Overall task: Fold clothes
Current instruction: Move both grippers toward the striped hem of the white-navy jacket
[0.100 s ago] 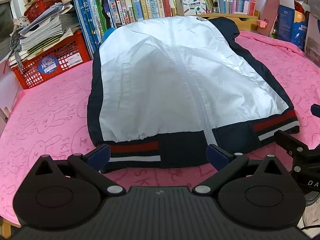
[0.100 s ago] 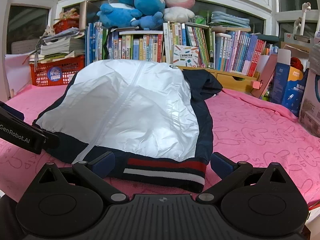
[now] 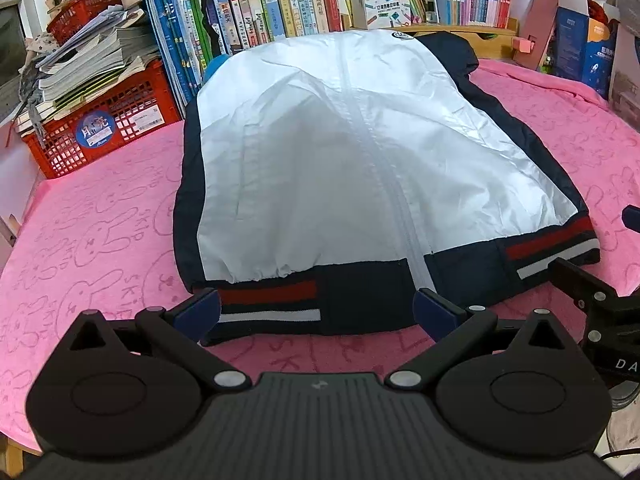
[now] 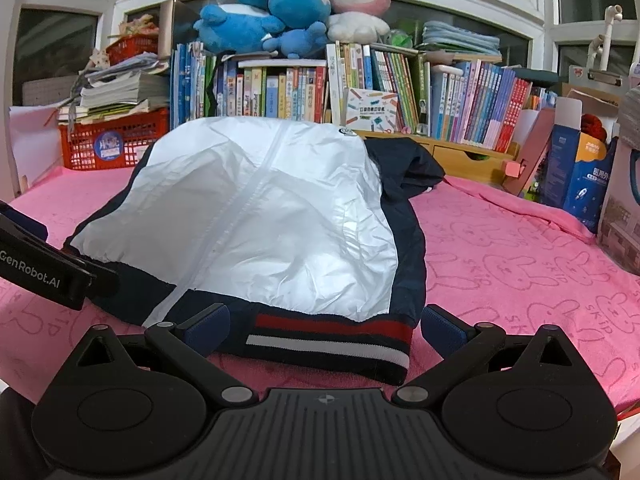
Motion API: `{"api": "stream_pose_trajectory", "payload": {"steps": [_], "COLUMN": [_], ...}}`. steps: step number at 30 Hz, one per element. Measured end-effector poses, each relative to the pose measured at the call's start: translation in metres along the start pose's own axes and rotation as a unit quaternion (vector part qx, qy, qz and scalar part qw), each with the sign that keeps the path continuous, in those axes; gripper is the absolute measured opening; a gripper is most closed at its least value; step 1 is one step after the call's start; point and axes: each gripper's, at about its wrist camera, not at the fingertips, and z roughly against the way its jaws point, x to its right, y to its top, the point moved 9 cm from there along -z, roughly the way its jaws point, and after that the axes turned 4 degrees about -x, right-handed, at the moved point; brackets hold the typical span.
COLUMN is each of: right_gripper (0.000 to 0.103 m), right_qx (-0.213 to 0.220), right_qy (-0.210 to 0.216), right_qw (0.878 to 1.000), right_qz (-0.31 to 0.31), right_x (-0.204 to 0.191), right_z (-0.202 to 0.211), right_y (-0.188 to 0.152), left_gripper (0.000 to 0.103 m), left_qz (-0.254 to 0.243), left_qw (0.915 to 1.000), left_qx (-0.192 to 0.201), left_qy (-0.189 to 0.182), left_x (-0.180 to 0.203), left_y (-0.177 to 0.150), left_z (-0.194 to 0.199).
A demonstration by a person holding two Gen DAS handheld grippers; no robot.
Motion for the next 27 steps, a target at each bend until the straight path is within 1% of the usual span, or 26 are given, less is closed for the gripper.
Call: {"api": "stream_pose_trajectory", "payload": {"steps": [5, 8, 10, 27], "right_gripper": [0.103, 0.103, 0.103, 0.103], "right_qx": [0.0, 0.0, -0.003, -0.012], "right_qy": [0.0, 0.0, 0.0, 0.001], "right_qw": [1.0, 1.0, 1.0, 1.0], "right_qz": [0.004, 0.006, 0.004, 0.009], "right_x": [0.0018, 0.0029, 0.0005, -0.0042], "right_z": [-0.0027, -0.0043, -0.0011, -0.0058], "right_y": [-0.0017, -0.0027, -0.0011, -0.0077], "left_gripper": [0.103, 0.103, 0.103, 0.103], "left_qz": [-0.004, -0.005, -0.004, 0.0], "left_qw": [1.0, 0.9998, 0.9998, 0.9997], "left_qx": [0.0, 0.001, 0.001, -0.011], "left_qy": [-0.004, -0.018, -0.021, -0.023], "left_x": [0.0021, 0.0043, 0.006, 0.0059], "left_y": [-0.0004, -0.0011, -0.0019, -0.0073], "left_z": [0.0017, -0.0013, -0.0001, -0.0066]}}
